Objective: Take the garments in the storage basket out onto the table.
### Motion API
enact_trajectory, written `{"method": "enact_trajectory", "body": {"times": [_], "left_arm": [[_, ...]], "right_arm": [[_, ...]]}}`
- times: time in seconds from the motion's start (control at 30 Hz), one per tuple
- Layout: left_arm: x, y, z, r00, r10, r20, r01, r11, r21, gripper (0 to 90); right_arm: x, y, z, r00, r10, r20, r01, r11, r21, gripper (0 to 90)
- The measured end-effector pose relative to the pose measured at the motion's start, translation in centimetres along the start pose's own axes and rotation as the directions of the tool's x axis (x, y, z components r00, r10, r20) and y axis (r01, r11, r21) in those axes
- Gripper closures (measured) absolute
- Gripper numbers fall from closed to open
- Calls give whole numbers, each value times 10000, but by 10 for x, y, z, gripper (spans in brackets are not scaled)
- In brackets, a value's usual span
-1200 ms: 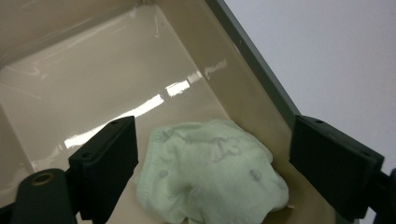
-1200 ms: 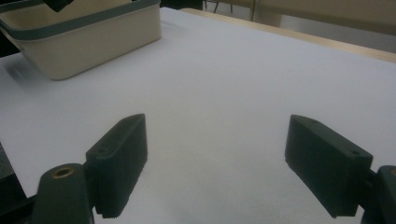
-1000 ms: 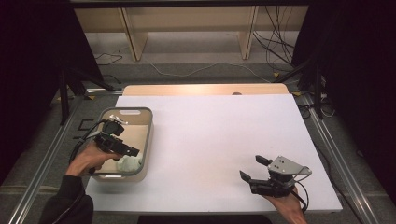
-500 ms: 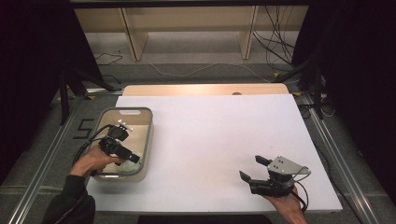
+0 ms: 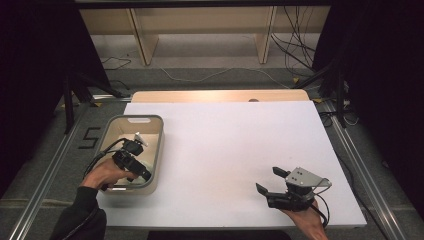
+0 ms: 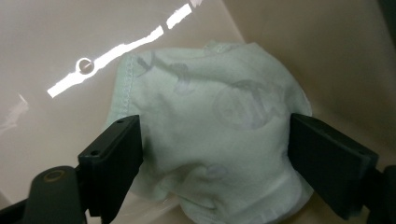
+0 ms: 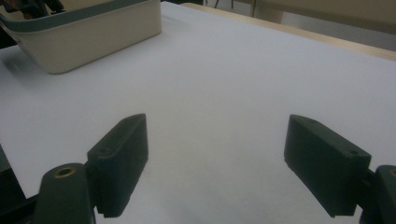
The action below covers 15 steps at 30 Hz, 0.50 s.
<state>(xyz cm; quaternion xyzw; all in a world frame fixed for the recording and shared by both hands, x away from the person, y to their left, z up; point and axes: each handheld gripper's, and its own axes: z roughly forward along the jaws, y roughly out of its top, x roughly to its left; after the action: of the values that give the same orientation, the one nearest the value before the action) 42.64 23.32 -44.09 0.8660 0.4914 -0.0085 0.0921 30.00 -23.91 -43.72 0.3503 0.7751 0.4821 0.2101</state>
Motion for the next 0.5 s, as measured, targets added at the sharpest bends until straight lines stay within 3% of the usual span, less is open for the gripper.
{"method": "enact_trajectory", "body": {"times": [0.17,0.3,0.5], "left_arm": [[1,1,5,9993,-141,345,137,9998,128,251],[-1,2,6,9977,54,670,-60,10000,76,412],[-2,1,3,9956,428,833,-429,9991,-2,607]], "right_arm": [[0,0,0,10000,17,-9,-17,10000,7,227],[0,0,0,10000,-8,-13,8,10000,8,229],[1,0,1,10000,-39,2,39,10000,27,231]]}}
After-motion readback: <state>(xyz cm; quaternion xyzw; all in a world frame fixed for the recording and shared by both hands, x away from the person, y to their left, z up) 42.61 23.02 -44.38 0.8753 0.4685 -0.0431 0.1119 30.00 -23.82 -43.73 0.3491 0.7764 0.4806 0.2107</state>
